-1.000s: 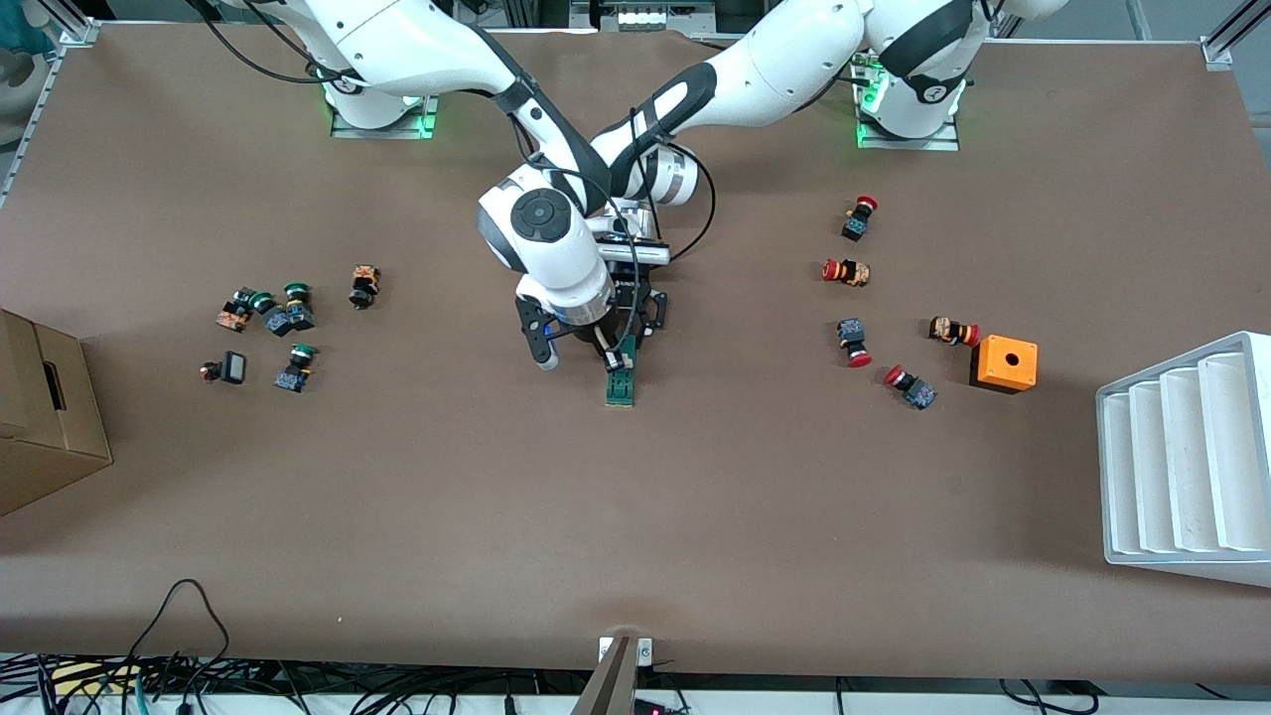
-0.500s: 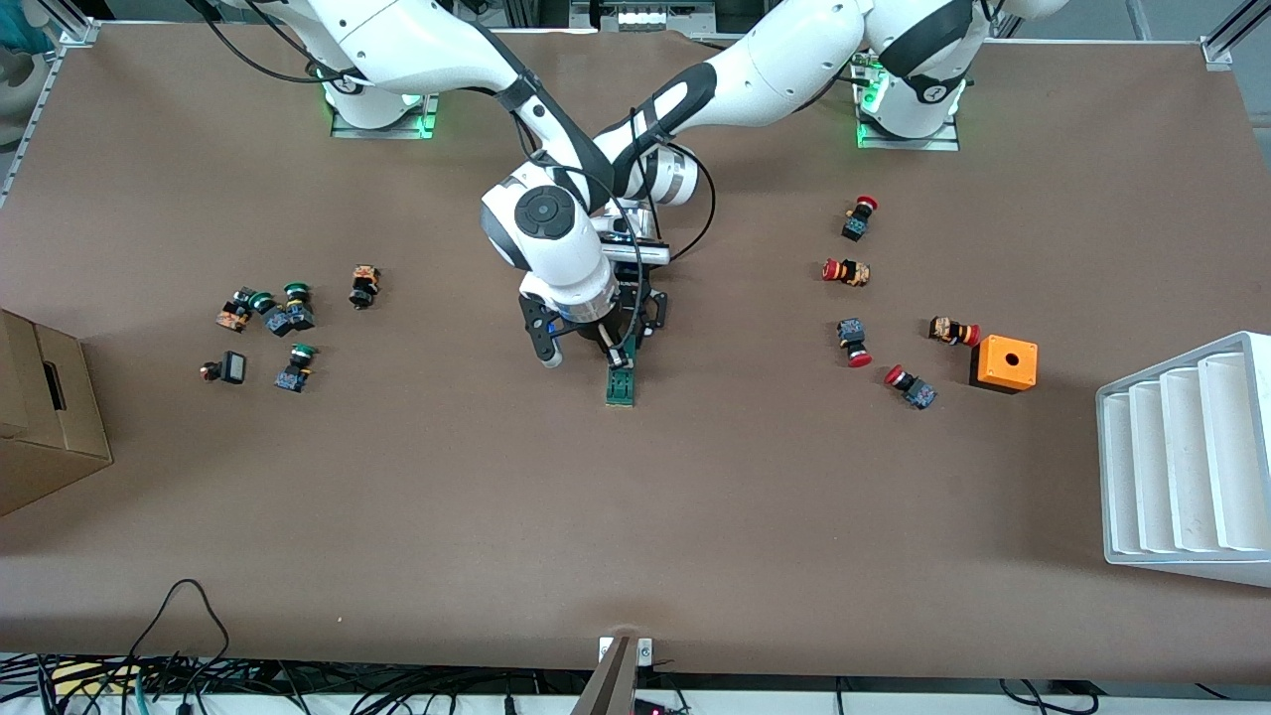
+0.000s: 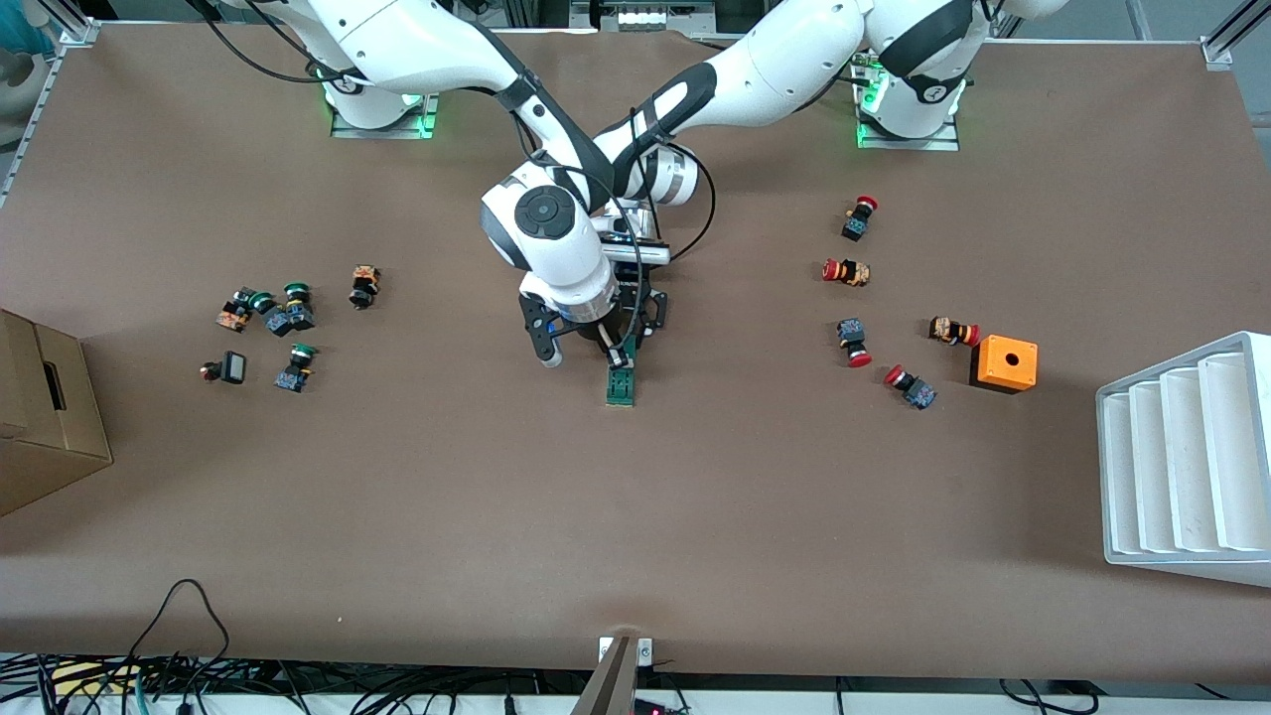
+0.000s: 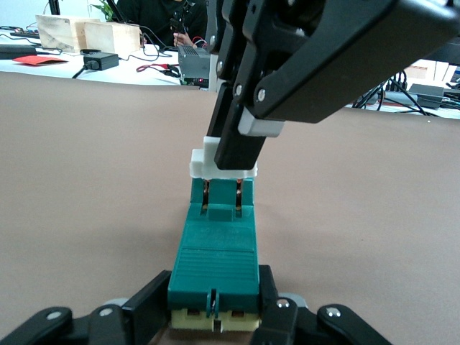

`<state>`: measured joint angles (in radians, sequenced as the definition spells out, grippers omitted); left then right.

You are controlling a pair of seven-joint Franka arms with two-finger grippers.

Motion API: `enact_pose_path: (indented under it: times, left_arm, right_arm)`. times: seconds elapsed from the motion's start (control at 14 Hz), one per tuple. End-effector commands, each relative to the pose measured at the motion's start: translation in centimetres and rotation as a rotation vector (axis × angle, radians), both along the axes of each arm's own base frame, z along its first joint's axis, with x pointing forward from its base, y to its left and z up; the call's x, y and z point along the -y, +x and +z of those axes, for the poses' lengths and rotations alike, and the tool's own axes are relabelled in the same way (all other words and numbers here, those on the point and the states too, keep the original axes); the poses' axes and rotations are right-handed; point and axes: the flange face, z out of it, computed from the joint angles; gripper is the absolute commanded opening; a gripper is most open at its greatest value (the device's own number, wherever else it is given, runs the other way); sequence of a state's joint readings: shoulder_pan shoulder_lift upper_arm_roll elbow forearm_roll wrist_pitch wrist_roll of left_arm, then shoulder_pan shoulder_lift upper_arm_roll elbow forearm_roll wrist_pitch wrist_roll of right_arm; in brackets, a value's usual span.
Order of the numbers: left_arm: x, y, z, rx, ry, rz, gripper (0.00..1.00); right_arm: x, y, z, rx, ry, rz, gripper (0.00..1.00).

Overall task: Close load switch with both arms
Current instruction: 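Push the white lever down toward the switch base with the right gripper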

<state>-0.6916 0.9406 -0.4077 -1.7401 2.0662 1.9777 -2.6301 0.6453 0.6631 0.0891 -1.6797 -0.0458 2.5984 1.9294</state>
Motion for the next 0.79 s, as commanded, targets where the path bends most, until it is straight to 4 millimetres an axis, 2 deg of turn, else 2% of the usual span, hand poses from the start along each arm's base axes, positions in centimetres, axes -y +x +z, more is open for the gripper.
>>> enact_pose_path:
  times: [0.0, 0.43, 0.71]
  left_arm:
    - [0.2, -0.3, -1.6, -0.015, -0.021, -0.003, 0.47]
    - [0.2, -0.3, -1.6, -0.015, -0.021, -0.003, 0.47]
    - [0.2, -0.3, -1.6, -0.016, -0.021, -0.001, 0.47]
  right_arm:
    - [-0.3, 1.0, 0.7, 0.013, 0.010, -0.013, 0.14]
    - [0.2, 2.2, 0.3, 0.015, 0.014, -0.030, 0.15]
    - [-0.2, 3.0, 0.0, 0.020, 0.022, -0.035, 0.15]
